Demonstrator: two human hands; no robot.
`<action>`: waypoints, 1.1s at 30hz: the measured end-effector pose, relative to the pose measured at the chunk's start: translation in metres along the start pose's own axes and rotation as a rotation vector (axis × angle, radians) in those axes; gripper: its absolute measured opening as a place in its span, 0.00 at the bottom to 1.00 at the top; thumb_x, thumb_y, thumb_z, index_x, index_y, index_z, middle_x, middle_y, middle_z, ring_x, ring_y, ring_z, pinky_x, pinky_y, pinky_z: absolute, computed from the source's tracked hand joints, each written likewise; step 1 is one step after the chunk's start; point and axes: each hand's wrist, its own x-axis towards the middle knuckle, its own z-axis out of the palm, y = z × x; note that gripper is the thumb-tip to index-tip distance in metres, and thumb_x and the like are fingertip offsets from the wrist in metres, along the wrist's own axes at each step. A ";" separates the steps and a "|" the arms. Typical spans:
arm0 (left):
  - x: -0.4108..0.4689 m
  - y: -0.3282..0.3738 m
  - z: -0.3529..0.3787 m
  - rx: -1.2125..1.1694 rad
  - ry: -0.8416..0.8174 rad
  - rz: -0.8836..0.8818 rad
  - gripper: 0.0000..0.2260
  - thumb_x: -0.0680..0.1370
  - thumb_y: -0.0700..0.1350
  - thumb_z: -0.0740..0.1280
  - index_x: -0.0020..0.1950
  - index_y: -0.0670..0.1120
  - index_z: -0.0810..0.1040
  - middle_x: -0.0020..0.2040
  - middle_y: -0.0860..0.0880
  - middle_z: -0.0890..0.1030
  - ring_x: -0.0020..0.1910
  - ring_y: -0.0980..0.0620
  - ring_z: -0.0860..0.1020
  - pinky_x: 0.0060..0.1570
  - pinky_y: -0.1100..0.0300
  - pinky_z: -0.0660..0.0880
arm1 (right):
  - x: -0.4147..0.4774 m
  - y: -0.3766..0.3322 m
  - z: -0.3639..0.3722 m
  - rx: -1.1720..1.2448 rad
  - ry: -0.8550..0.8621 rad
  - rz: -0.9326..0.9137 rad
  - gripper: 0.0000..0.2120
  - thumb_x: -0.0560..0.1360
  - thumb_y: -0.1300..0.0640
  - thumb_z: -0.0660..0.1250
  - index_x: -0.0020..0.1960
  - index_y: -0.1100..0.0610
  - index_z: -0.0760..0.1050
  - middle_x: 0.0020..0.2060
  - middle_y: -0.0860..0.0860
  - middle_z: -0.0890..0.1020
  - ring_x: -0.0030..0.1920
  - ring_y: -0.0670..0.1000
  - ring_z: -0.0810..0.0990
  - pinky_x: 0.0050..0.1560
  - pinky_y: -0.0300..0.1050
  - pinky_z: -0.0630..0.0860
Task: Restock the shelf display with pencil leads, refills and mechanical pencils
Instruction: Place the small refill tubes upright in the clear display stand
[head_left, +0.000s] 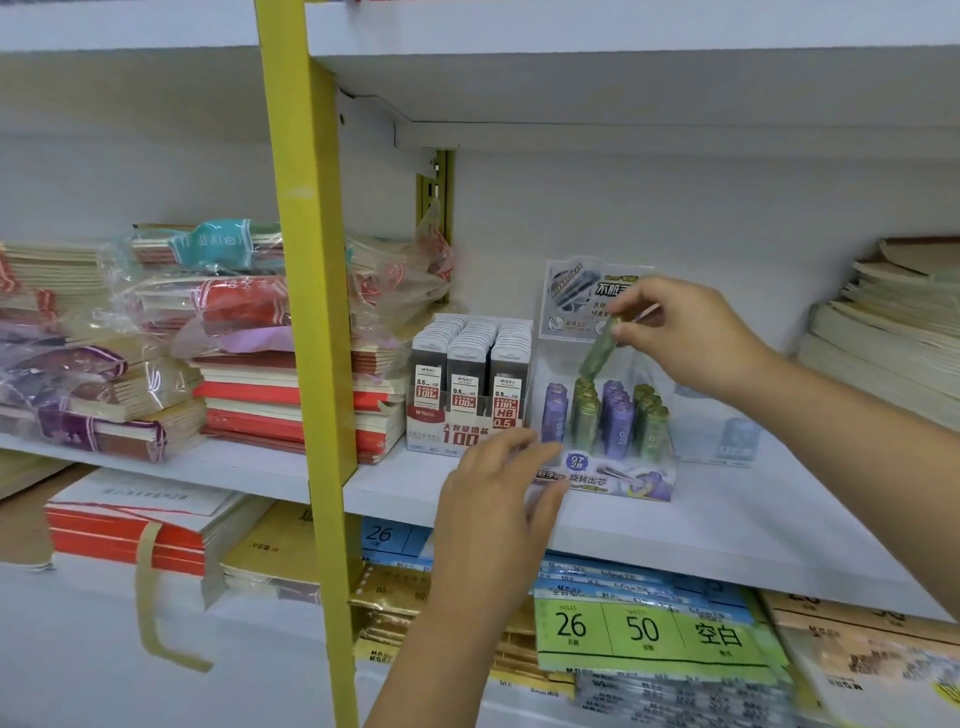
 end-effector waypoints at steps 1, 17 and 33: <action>0.000 0.000 0.001 0.025 -0.007 0.012 0.15 0.78 0.51 0.69 0.65 0.55 0.80 0.65 0.55 0.78 0.64 0.55 0.73 0.60 0.54 0.72 | 0.004 0.000 0.002 -0.005 -0.056 0.005 0.08 0.74 0.60 0.71 0.47 0.48 0.77 0.43 0.45 0.81 0.43 0.46 0.82 0.45 0.35 0.74; -0.001 -0.003 0.003 0.066 0.000 0.008 0.15 0.78 0.52 0.69 0.64 0.58 0.80 0.64 0.58 0.78 0.61 0.57 0.75 0.57 0.57 0.72 | 0.015 0.007 0.023 -0.059 -0.281 -0.014 0.07 0.75 0.62 0.71 0.52 0.56 0.80 0.43 0.47 0.81 0.40 0.43 0.81 0.49 0.40 0.78; -0.022 0.006 -0.014 -0.109 0.135 -0.001 0.16 0.79 0.49 0.67 0.67 0.55 0.76 0.61 0.58 0.76 0.61 0.62 0.68 0.61 0.74 0.61 | -0.044 -0.031 -0.001 0.145 0.079 -0.131 0.11 0.82 0.55 0.58 0.58 0.47 0.78 0.50 0.44 0.82 0.51 0.42 0.79 0.52 0.36 0.73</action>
